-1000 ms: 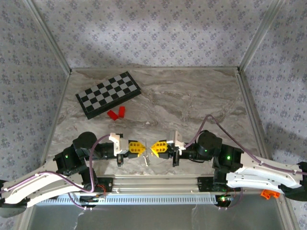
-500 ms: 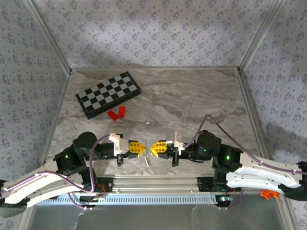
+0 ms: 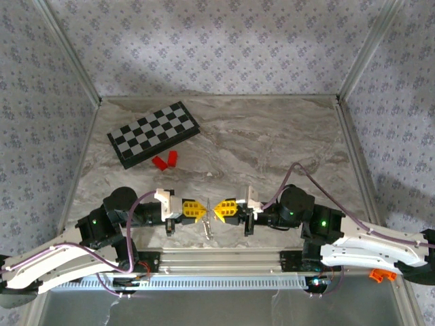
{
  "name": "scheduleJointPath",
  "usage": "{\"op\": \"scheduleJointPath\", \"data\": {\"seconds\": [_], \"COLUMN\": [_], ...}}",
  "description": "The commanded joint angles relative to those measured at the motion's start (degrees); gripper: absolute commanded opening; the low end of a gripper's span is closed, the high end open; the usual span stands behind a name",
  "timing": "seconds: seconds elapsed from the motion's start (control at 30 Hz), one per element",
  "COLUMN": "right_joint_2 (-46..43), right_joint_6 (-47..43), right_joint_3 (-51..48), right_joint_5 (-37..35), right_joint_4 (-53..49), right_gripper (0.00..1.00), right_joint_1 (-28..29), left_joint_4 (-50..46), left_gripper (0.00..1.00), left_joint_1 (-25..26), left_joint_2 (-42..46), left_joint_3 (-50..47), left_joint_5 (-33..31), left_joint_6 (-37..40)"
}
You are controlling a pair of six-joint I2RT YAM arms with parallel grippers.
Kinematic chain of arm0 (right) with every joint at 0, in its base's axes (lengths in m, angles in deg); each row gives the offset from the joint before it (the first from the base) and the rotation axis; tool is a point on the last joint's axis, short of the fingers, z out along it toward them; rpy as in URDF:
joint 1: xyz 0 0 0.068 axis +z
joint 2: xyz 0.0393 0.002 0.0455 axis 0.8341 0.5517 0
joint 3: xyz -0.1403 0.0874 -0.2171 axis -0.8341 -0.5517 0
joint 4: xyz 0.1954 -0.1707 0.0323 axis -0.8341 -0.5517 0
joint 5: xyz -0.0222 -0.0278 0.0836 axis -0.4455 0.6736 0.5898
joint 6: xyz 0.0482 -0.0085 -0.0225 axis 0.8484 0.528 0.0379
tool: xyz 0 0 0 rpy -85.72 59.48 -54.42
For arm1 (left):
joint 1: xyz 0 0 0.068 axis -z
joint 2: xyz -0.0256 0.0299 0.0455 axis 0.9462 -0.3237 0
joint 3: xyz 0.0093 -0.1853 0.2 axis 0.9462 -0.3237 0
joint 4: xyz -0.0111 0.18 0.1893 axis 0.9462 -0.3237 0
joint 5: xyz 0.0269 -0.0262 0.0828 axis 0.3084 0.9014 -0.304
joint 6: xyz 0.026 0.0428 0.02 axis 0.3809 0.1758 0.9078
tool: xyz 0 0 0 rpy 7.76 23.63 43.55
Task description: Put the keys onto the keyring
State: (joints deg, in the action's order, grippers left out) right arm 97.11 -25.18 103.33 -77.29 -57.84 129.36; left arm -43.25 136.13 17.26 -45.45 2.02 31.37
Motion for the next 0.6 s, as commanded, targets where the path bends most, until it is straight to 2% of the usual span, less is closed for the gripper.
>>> {"op": "scheduleJointPath", "data": {"seconds": [0.0,0.57], "right_joint_2": [0.0,0.9], "right_joint_6": [-0.7,-0.4], "right_joint_3": [1.1,1.4], "right_joint_5": [0.3,1.9], "right_joint_4": [1.9,2.6], "right_gripper": [0.00,0.00], "right_joint_1": [-0.2,-1.0], "left_joint_4": [1.7,1.6], "left_gripper": [0.00,0.00], "left_joint_1": [0.4,0.5], "left_joint_2": [0.4,0.3], "left_joint_3": [0.9,1.2], "left_joint_5": [-0.3,-0.6], "left_joint_6": [0.9,1.0]}}
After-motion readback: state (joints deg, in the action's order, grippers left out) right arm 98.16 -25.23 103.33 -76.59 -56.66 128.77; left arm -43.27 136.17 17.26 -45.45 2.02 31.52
